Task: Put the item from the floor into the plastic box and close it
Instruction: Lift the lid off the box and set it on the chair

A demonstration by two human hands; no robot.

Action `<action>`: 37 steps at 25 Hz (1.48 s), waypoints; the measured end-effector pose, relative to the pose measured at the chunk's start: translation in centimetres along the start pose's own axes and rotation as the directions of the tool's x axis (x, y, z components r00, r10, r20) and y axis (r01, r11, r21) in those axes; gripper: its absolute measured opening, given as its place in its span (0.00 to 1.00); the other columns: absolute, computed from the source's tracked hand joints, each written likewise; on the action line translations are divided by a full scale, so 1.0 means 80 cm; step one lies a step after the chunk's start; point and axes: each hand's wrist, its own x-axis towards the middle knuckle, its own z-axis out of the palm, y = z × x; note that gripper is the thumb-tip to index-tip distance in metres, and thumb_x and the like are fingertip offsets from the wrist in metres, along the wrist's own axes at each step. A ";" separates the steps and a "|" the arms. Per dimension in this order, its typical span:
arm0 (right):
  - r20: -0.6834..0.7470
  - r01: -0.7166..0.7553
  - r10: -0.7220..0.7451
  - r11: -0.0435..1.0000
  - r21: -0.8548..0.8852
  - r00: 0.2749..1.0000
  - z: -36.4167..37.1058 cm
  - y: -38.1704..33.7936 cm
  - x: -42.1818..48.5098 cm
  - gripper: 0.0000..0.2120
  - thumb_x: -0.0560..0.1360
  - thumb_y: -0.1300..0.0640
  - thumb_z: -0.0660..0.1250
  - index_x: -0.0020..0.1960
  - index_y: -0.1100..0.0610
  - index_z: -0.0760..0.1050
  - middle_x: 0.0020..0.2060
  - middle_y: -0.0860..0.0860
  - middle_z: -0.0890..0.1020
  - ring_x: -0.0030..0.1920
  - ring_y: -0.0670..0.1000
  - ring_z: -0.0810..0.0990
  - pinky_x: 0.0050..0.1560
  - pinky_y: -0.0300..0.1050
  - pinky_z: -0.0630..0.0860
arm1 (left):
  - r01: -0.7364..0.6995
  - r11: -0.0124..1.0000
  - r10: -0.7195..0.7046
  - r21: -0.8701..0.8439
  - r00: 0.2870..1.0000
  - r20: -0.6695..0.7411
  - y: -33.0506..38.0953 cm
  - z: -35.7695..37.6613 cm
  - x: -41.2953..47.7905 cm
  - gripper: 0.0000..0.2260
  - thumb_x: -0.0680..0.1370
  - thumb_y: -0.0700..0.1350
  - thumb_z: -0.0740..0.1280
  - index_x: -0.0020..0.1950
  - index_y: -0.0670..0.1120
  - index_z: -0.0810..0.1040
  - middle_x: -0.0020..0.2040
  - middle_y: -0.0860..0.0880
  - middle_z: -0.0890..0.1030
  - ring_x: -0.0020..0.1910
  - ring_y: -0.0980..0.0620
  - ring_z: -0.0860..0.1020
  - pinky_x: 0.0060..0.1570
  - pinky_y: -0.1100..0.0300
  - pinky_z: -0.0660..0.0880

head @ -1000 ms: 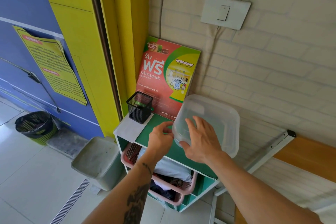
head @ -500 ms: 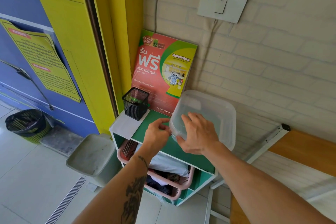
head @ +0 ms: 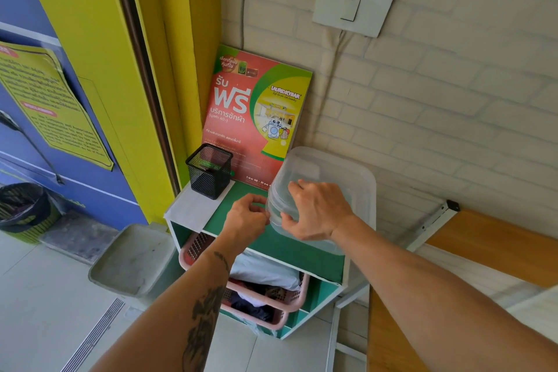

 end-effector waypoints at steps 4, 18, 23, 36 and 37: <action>-0.052 0.011 -0.010 1.000 0.008 0.999 -0.006 0.008 -0.001 0.22 0.69 0.39 0.58 0.47 0.57 0.73 0.40 0.54 0.80 0.40 0.59 0.80 0.35 0.48 0.73 | 0.007 1.000 -0.007 0.008 1.000 0.017 0.003 0.001 -0.002 0.09 0.73 0.39 0.70 0.51 0.48 0.78 0.42 0.45 0.84 0.40 0.49 0.82 0.44 0.50 0.82; -0.064 -0.373 0.461 0.786 0.493 0.885 0.036 0.065 -0.053 0.31 0.75 0.40 0.61 0.75 0.52 0.63 0.76 0.54 0.62 0.75 0.55 0.60 0.71 0.54 0.64 | -0.263 0.933 0.304 0.244 0.941 -0.147 0.048 0.004 -0.004 0.13 0.78 0.40 0.61 0.62 0.47 0.77 0.57 0.48 0.80 0.48 0.47 0.79 0.49 0.52 0.78; -0.008 -0.533 0.692 0.563 0.632 0.721 0.066 0.092 -0.081 0.28 0.77 0.45 0.62 0.75 0.50 0.61 0.78 0.55 0.57 0.78 0.55 0.55 0.73 0.54 0.59 | -0.367 0.822 0.391 0.435 0.920 0.037 0.063 0.033 0.006 0.24 0.79 0.46 0.62 0.75 0.49 0.65 0.73 0.48 0.70 0.68 0.47 0.71 0.67 0.51 0.67; -0.003 -0.416 0.757 0.363 0.834 0.654 0.068 0.076 -0.072 0.25 0.75 0.50 0.67 0.70 0.54 0.71 0.75 0.55 0.67 0.76 0.53 0.60 0.75 0.52 0.59 | -0.363 0.819 0.440 0.445 0.894 -0.081 0.069 0.067 -0.003 0.25 0.77 0.47 0.64 0.74 0.48 0.68 0.74 0.49 0.70 0.72 0.47 0.69 0.69 0.49 0.68; -0.010 -0.409 0.757 0.364 0.837 0.653 0.067 0.077 -0.072 0.24 0.75 0.50 0.67 0.70 0.54 0.71 0.74 0.55 0.68 0.76 0.53 0.62 0.75 0.54 0.60 | -0.362 0.821 0.443 0.441 0.892 -0.092 0.070 0.067 -0.005 0.24 0.76 0.47 0.64 0.73 0.48 0.69 0.74 0.48 0.71 0.71 0.47 0.70 0.69 0.49 0.68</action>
